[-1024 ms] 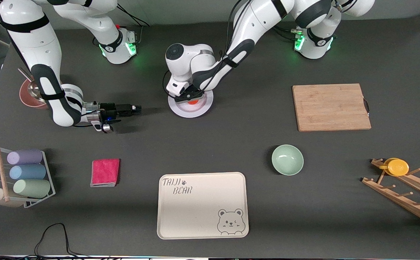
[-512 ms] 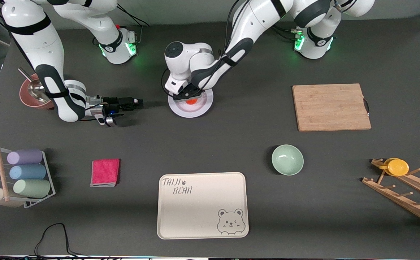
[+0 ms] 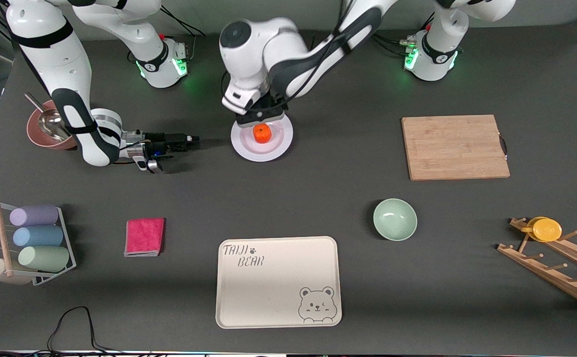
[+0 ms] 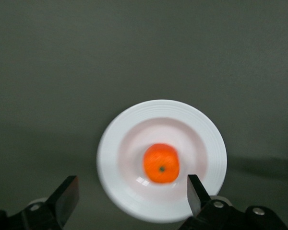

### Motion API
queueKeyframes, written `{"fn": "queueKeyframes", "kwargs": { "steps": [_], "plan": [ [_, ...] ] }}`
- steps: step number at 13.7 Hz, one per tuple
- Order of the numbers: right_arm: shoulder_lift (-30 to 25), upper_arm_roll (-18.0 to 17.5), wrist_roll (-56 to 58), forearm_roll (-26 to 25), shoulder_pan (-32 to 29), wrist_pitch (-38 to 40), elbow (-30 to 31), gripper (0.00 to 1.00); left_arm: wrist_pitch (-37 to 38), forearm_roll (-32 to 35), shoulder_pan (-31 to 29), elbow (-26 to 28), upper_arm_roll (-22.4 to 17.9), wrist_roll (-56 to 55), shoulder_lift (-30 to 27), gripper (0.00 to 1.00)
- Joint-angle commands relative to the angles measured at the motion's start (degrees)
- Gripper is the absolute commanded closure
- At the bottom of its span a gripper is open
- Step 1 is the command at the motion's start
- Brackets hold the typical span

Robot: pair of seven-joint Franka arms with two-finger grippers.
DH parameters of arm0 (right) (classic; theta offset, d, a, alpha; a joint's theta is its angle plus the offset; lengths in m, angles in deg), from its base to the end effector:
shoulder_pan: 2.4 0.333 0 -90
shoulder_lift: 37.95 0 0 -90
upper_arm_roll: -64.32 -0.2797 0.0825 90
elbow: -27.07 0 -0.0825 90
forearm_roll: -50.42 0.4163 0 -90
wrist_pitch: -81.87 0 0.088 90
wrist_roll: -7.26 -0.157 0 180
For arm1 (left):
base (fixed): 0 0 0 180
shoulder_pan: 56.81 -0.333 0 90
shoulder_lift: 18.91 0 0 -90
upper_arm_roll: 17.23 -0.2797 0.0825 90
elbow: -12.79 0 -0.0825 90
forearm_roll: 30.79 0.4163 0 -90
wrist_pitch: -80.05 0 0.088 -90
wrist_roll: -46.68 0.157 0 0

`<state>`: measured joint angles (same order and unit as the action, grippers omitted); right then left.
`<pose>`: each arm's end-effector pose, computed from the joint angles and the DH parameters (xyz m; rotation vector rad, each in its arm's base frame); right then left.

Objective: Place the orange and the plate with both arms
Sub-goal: 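Lower the orange onto the plate while the right gripper nears the rim, then open the left gripper and withdraw it from the plate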

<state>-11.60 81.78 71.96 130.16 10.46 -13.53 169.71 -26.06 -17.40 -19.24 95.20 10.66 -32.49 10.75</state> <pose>0.3624 0.0893 0.0382 -1.8349 0.1327 0.2552 0.3504 -0.6072 0.3224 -3.0851 -0.3388 0.0381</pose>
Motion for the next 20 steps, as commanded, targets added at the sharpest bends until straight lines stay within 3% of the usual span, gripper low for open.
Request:
{"fn": "queueKeyframes", "kwargs": {
  "steps": [1,5,9,10,13,15,18,20],
  "plan": [
    [-0.87,0.21,1.48,5.24,4.18,0.12,0.97,0.00,7.81,-8.09,-8.01,3.19,0.49,8.83,-12.30,0.00],
    [-0.96,0.30,1.66,9.03,7.00,-0.32,2.37,0.00,17.75,-15.05,-23.38,2.84,-0.03,22.36,-23.92,0.00],
    [-0.78,0.29,5.08,9.47,7.00,-0.32,4.04,0.00,22.95,-16.02,-39.55,2.49,-0.30,38.87,-26.84,0.00],
    [-0.69,0.21,6.05,9.64,7.00,-0.32,4.57,0.00,23.31,-17.07,-41.85,2.75,-2.21,43.87,-27.97,0.00],
    [-0.08,0.21,9.21,11.49,7.17,-0.40,6.07,0.00,24.62,-17.78,-38.29,2.84,-17.56,58.55,-28.95,0.00],
    [-0.08,0.12,9.48,12.10,7.35,-0.58,6.68,0.00,24.72,-17.78,-36.35,3.01,-25.58,67.70,-29.30,0.00],
    [-0.08,-0.06,9.66,17.62,11.03,-0.93,7.12,0.00,22.27,-17.34,-33.98,4.15,-31.83,73.89,-29.22,0.00],
    [-0.08,-0.06,9.57,19.22,12.09,-1.72,7.04,0.00,18.14,-16.55,-33.70,5.91,-32.11,74.86,-29.04,0.00]
  ]
}}
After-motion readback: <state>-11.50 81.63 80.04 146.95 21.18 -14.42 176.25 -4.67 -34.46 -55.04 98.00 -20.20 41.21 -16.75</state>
